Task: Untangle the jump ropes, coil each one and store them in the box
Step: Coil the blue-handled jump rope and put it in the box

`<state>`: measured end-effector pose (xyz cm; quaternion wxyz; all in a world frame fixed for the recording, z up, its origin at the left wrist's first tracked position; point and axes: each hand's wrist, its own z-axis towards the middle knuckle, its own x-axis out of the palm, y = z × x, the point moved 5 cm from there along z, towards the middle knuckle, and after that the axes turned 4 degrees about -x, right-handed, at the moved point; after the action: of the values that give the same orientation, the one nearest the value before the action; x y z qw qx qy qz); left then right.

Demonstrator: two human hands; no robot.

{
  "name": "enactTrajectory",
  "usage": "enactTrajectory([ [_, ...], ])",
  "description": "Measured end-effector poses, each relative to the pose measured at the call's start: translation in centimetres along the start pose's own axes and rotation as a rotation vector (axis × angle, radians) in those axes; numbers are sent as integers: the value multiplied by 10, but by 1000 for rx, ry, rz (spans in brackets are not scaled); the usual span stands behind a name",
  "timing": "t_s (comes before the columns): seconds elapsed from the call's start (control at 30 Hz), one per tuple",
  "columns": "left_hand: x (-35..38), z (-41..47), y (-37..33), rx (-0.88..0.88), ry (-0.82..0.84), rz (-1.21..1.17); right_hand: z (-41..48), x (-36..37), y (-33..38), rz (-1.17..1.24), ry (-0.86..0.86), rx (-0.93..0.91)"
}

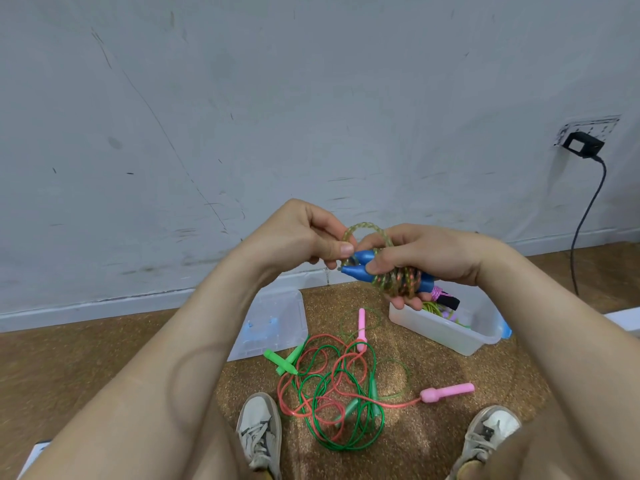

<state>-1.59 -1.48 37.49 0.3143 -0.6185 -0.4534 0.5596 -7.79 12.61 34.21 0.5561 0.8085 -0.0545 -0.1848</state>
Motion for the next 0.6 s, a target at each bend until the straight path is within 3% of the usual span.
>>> enactTrajectory([
  [0.3,3,6,10,-88,-87,-101,0,-2,1,-30,-55,-16],
  [0.6,-2,4,11,-111,-5,-244,-1,-2,3,5,-23,-55],
])
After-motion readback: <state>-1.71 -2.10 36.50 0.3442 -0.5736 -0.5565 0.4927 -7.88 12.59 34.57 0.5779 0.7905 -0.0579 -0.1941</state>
